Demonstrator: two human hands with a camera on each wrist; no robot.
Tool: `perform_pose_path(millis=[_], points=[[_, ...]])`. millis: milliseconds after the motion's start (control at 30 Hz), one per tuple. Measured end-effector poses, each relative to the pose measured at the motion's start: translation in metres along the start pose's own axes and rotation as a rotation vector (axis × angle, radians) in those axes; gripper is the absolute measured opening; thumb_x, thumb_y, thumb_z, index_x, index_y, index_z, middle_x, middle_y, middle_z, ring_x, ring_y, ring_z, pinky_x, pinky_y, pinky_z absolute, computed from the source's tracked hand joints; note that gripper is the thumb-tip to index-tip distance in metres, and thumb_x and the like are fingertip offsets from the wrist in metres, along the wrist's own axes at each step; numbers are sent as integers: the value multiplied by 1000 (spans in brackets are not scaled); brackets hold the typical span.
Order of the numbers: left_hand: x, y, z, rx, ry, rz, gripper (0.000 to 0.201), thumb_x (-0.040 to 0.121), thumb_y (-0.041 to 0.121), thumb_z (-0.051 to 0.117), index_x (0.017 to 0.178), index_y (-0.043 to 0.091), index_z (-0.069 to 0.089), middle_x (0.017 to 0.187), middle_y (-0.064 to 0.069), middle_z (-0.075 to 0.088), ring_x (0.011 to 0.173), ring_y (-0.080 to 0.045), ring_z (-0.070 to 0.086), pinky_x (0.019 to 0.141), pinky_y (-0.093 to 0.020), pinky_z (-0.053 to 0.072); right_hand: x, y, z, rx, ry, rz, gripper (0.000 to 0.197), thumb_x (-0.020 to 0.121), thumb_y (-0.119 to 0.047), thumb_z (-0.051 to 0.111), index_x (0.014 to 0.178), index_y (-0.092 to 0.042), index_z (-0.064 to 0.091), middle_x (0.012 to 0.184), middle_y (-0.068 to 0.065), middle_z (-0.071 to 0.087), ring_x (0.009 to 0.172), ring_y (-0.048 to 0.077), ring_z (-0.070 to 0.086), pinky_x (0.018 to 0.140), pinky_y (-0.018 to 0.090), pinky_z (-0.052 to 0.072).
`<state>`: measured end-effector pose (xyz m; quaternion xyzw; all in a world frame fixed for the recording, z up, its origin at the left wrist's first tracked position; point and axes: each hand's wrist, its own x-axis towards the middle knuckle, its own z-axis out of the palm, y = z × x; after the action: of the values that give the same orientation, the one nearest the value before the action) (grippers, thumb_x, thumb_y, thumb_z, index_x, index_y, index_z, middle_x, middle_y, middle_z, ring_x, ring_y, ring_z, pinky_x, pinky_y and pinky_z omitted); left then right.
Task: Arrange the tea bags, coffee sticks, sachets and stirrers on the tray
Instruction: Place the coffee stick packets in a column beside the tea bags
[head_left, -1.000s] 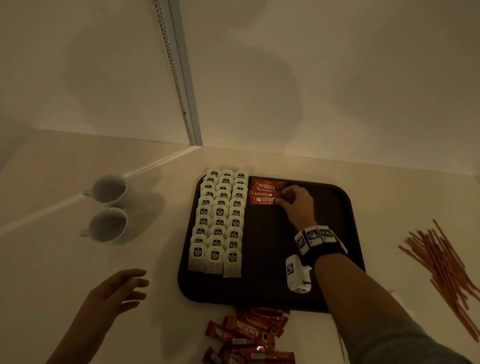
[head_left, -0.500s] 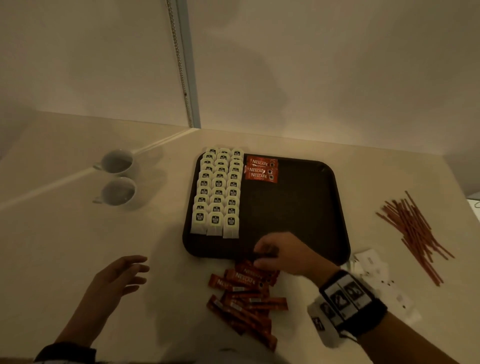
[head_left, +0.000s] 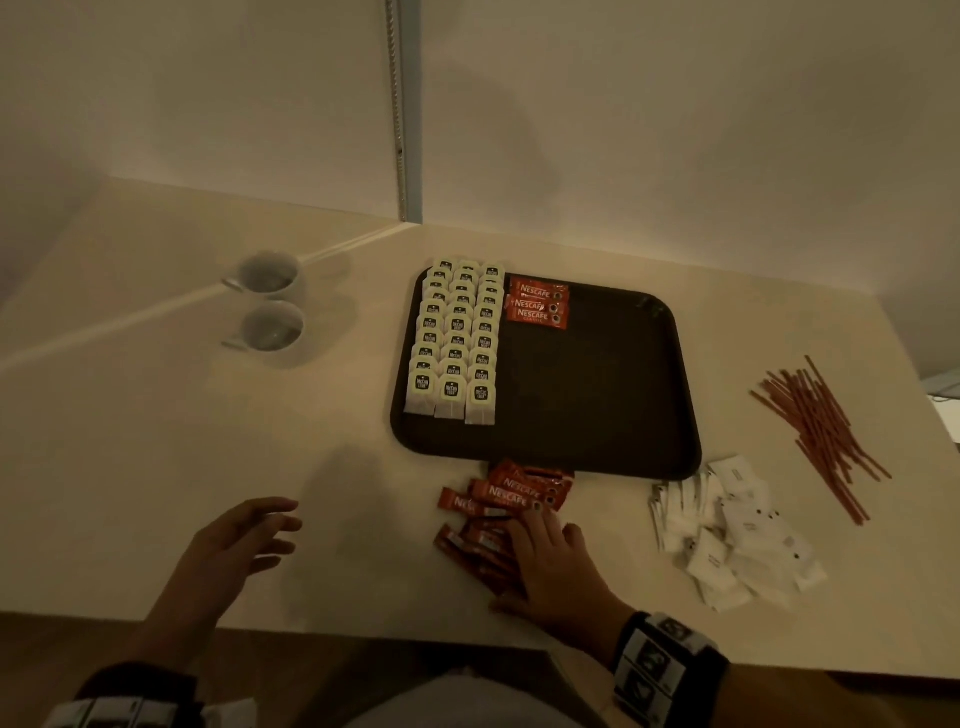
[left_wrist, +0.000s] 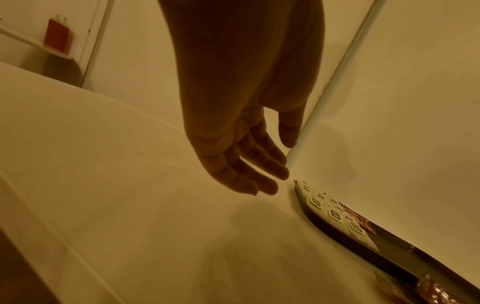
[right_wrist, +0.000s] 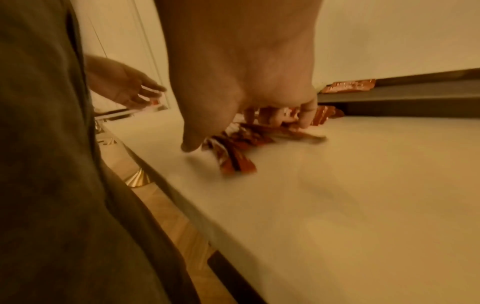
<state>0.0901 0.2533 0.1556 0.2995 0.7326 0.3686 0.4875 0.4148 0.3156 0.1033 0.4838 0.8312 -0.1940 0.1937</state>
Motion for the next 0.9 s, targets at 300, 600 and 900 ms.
perform_pose_path(millis=[300, 600, 900], points=[[-15, -7, -11, 8, -21, 18, 21, 98, 8, 44, 106, 8, 64, 101, -16, 67, 93, -37, 62, 87, -45, 46, 3, 7, 5, -23, 121, -108, 43, 88, -46, 40, 120, -19, 48, 124, 6, 55, 111, 24, 58, 87, 37, 52], [-12, 1, -18, 11, -22, 91, 21, 97, 8, 45, 104, 11, 65, 99, -13, 68, 93, -34, 63, 80, -37, 49, 0, 16, -39, 118, 184, -158, 37, 97, -27, 46, 133, -19, 40, 137, 2, 42, 122, 16, 42, 102, 29, 38], [28, 94, 41, -22, -203, 302, 14, 94, 19, 54, 103, 20, 66, 101, -4, 70, 96, -27, 66, 85, -38, 51, 28, -7, -177, 694, 286, -187, 28, 99, -28, 41, 122, -12, 44, 99, 5, 55, 75, 5, 50, 59, 11, 45]])
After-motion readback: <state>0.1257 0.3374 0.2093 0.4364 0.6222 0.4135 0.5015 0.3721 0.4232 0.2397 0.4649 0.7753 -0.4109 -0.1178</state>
